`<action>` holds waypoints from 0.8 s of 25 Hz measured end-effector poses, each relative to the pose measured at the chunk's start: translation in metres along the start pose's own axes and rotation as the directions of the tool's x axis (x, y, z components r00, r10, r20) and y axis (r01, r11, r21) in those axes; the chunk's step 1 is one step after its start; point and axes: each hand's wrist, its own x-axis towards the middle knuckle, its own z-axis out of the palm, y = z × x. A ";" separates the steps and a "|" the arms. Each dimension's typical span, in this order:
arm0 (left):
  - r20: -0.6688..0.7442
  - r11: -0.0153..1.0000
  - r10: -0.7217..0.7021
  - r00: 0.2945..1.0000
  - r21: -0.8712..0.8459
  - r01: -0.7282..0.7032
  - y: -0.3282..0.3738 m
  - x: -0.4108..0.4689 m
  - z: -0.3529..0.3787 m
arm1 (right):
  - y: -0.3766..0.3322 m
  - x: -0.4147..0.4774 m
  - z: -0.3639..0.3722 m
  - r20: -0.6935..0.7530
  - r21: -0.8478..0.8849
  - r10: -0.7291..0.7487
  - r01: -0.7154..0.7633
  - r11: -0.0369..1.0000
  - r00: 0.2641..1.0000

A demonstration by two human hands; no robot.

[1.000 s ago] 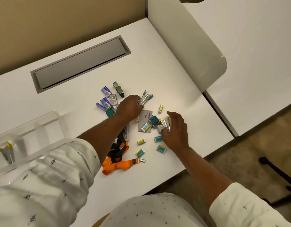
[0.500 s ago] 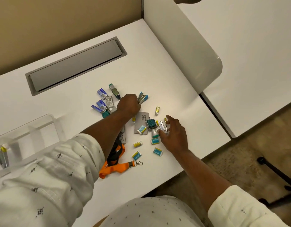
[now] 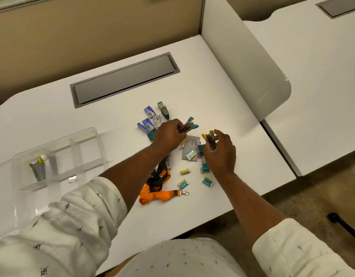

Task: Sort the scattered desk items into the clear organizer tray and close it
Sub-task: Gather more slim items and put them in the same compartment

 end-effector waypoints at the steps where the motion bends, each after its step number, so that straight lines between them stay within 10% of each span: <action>1: -0.011 1.000 0.000 1.000 0.008 0.000 -0.004 -0.006 -0.007 | -0.010 -0.003 0.003 -0.004 0.016 -0.018 0.018 1.000 1.000; 20: -0.258 0.991 -0.096 0.962 -0.119 0.066 -0.257 -0.177 -0.193 | -0.248 -0.199 0.166 0.084 0.173 -0.258 0.241 0.955 0.963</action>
